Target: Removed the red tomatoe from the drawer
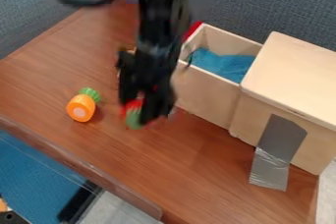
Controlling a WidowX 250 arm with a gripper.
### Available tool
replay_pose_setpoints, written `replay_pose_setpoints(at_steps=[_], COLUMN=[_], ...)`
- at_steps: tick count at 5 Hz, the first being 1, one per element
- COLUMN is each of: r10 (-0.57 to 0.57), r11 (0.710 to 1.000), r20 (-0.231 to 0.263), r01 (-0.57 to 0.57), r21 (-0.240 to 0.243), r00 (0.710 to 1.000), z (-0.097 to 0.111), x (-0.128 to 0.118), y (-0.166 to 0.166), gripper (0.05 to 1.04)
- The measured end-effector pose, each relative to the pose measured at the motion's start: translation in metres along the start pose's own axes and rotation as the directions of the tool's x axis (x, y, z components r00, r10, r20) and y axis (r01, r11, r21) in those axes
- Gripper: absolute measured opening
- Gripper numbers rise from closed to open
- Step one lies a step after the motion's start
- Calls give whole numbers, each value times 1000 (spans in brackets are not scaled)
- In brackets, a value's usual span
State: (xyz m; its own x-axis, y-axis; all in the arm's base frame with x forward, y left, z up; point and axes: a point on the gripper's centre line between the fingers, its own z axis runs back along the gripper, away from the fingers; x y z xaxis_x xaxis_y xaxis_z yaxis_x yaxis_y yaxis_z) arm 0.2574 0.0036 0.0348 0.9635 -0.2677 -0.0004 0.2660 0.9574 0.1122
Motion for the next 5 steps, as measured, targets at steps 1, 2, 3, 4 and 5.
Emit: replay_pose_setpoints(at_steps=[1, 2, 3, 4, 5], r10=[-16, -20, -16, 8, 0], r11=[1000, 1000, 1000, 999, 998], r20=[-31, -24, -40, -15, 66], r01=[16, 20, 16, -8, 3], r21=[11, 11, -22, -42, -55], r00=[999, 1000, 999, 1000, 998], z=[-21, -22, -21, 1, 44], x=[-10, -9, -11, -10, -13], y=[-2, -2, -6, -2, -1], gripper=[624, 694, 969, 1006, 1000])
